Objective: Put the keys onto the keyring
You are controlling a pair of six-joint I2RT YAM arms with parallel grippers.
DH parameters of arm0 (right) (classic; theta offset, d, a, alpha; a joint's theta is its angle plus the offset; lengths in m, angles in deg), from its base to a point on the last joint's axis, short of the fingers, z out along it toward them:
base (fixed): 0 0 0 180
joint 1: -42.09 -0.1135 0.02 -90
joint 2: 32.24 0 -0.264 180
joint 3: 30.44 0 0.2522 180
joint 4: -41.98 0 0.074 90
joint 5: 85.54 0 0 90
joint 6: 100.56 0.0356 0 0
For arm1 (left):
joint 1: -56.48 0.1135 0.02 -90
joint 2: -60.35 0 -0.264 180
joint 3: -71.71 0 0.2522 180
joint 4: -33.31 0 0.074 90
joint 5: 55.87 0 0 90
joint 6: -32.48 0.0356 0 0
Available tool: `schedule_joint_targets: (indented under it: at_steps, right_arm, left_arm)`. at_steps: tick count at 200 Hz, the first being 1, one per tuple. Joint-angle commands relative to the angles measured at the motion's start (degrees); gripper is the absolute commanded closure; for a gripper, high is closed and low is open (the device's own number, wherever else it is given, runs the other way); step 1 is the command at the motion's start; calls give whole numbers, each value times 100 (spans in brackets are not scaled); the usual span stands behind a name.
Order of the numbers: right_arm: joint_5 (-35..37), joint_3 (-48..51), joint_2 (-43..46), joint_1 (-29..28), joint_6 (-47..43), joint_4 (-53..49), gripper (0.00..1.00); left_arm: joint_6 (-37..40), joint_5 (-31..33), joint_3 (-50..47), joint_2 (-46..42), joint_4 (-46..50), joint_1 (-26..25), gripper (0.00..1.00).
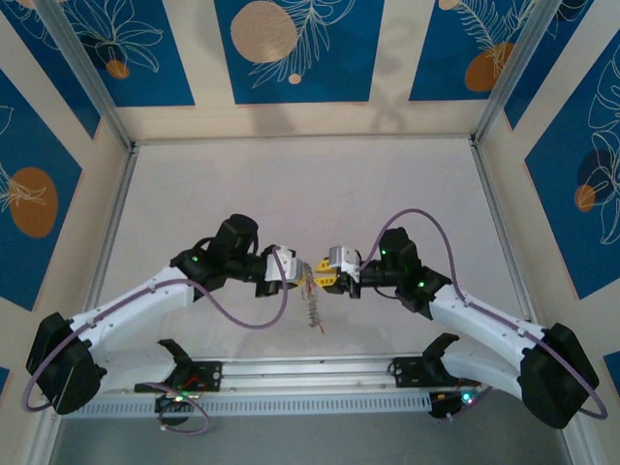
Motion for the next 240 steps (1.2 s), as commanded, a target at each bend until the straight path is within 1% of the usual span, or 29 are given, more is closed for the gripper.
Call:
schedule_joint_targets:
  at_steps: [1, 51, 78, 97, 119, 165, 179, 199, 240]
  right_arm:
    - [-200, -211, -122, -84, -128, 42, 75]
    - [-190, -251, -446, -325, -84, 267, 73]
    - [-187, -279, -540, -338, -36, 377, 85]
    - [-165, -268, -543, -340, -14, 445, 90]
    - [-199, -256, -542, -340, -16, 506, 99]
    - [26, -156, -396, -322, -2, 495, 100]
    - [62, -168, -327, -305, -12, 370, 100]
    - [159, -241, -340, -296, -45, 113, 100]
    - [298, -288, -400, -313, -16, -9, 100]
  left_arm:
    - [39, -394, -46, -103, -327, 36, 100]
    - [56, -341, -113, -83, -377, 36, 100]
    - [56, -350, -135, -81, -389, 41, 100]
    - [72, -304, -148, -94, -352, 36, 100]
    - [90, -132, -196, -67, -351, 36, 100]
    - [218, 517, -188, -54, -86, 45, 100]
    - [215, 678, -166, -63, -43, 45, 90]
    - [208, 598, -81, -94, 4, 45, 80]
    - [91, 264, 189, -48, 148, 44, 77]
